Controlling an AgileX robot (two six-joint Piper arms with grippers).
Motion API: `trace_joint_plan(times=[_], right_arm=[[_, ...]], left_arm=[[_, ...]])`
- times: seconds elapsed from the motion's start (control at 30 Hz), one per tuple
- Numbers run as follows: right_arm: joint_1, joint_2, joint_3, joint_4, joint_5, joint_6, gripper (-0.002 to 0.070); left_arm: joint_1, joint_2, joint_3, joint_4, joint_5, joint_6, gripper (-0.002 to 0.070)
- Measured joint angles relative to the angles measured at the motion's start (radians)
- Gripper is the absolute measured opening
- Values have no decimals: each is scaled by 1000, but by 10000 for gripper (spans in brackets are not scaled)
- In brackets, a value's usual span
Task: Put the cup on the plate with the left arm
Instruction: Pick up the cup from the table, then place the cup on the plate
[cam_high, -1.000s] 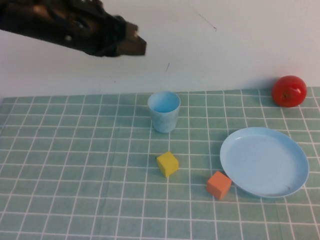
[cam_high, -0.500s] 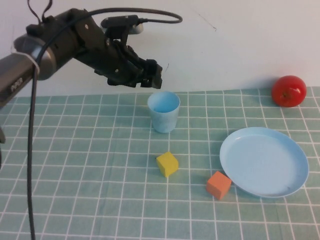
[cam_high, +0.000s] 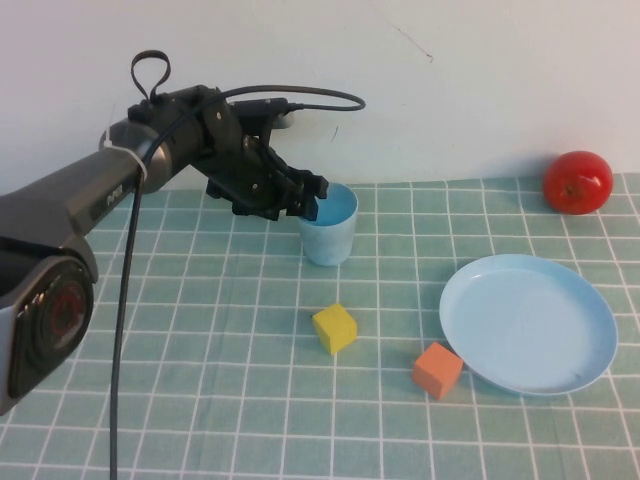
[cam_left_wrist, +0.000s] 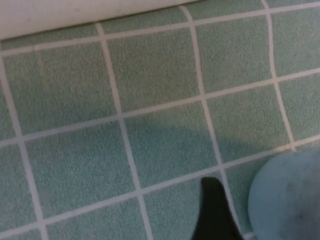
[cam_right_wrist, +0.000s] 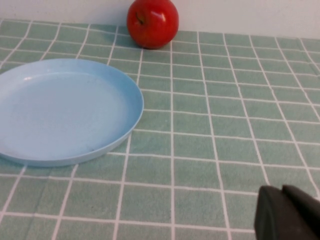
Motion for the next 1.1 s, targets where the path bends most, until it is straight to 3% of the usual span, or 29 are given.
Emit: trace_joint_plan(times=[0.13, 0.23, 0.3, 0.47, 0.8, 1.1], right_arm=[[0, 0, 0, 0, 0, 0, -2], [0, 0, 0, 0, 0, 0, -2], [0, 0, 0, 0, 0, 0, -2], [0, 0, 0, 0, 0, 0, -2], [0, 0, 0, 0, 0, 0, -2], [0, 0, 0, 0, 0, 0, -2]], left_arm=[[0, 8, -7, -6, 6, -2, 287], [0, 8, -11, -47, 35, -2, 102], [-5, 4, -18, -76, 61, -2, 45], [-60, 2, -95, -92, 151, 6, 22], [-317, -2, -223, -64, 258, 105, 20], [-399, 29, -223, -35, 233, 110, 20]])
